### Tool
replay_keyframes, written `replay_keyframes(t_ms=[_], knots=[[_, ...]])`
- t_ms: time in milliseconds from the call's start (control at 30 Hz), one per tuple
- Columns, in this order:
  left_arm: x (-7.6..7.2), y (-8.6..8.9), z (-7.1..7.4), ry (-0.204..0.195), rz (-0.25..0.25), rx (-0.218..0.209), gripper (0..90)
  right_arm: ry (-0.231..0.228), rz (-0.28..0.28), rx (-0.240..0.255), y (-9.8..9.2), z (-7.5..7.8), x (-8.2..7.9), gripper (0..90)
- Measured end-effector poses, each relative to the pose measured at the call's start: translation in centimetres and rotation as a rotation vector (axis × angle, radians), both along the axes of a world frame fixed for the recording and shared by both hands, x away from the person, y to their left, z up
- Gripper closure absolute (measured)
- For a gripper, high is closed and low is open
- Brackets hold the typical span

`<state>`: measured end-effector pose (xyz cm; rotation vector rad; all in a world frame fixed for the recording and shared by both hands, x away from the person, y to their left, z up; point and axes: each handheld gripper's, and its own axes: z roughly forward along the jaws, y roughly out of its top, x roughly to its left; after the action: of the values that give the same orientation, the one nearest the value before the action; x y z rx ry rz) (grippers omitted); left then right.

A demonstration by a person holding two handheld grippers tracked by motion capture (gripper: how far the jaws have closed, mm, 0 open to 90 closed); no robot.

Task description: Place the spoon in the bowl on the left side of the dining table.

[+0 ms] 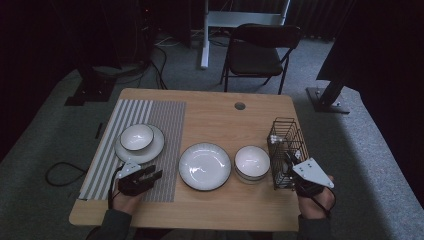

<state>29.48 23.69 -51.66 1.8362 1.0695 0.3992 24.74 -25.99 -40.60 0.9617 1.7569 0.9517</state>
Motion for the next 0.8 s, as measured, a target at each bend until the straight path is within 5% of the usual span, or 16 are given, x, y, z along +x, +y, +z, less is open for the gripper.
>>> replay_keyframes(t_ms=[800], knots=[[0.1,0.1,-0.1,0.01,-0.001,-0.003,59.0,-0.092,0.081,-0.07,0.7,5.2,0.1,85.2]])
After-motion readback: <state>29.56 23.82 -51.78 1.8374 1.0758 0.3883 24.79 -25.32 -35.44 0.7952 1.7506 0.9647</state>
